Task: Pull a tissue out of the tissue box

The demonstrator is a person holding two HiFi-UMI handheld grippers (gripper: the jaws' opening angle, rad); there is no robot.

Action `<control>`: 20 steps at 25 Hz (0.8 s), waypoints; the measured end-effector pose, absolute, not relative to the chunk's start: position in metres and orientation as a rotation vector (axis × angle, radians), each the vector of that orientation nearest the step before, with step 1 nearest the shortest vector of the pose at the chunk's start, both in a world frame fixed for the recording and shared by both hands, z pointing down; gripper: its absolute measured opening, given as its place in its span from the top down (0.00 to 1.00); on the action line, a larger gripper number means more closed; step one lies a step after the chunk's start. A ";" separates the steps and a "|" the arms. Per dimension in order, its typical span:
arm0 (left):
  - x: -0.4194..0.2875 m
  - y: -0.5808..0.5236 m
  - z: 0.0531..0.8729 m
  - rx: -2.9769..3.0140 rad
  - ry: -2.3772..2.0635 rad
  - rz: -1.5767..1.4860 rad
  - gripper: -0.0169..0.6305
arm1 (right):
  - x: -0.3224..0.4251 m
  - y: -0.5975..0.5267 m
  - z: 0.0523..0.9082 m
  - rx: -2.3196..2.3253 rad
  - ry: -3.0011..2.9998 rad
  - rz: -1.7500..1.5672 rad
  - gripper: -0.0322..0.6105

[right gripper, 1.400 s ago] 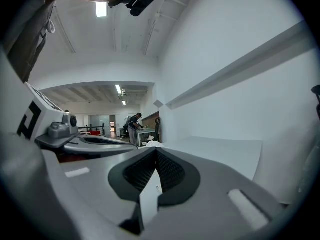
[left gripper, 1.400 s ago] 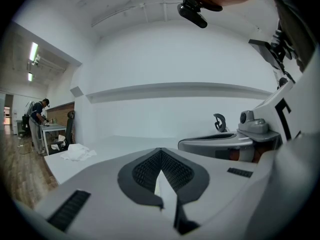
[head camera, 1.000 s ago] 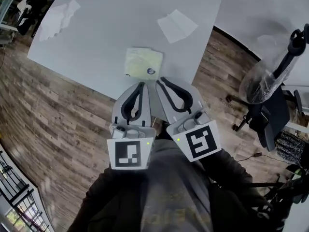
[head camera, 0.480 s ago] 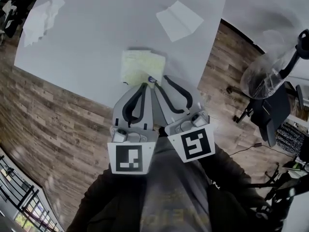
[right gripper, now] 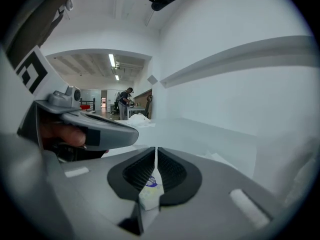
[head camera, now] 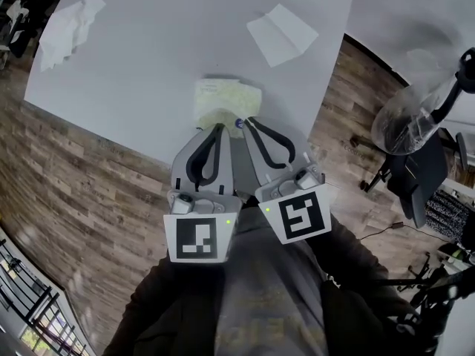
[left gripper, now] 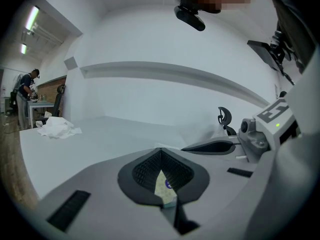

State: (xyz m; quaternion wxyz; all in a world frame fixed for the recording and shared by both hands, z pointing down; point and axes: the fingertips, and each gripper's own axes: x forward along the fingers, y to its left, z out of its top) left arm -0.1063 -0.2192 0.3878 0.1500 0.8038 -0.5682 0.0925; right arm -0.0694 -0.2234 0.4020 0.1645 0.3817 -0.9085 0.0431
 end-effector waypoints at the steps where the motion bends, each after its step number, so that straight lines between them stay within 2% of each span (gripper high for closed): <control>1: -0.107 -0.218 0.386 2.307 -1.633 0.259 0.98 | -0.070 -0.220 0.401 1.072 -2.583 0.106 0.91; 8: -0.105 -0.217 0.399 2.329 -1.613 0.250 0.98 | -0.070 -0.214 0.427 1.069 -2.543 0.072 0.85; 16: -0.103 -0.226 0.410 2.356 -1.609 0.261 0.98 | -0.064 -0.224 0.450 1.100 -2.469 0.022 0.84; 17: -0.103 -0.228 0.411 2.356 -1.610 0.260 0.98 | -0.064 -0.226 0.452 1.105 -2.462 0.020 0.85; 19: -0.103 -0.232 0.413 2.357 -1.611 0.258 0.98 | -0.063 -0.231 0.452 1.121 -2.465 0.012 0.94; 20: -0.102 -0.233 0.414 2.359 -1.610 0.260 0.98 | -0.063 -0.233 0.450 1.130 -2.475 0.010 0.95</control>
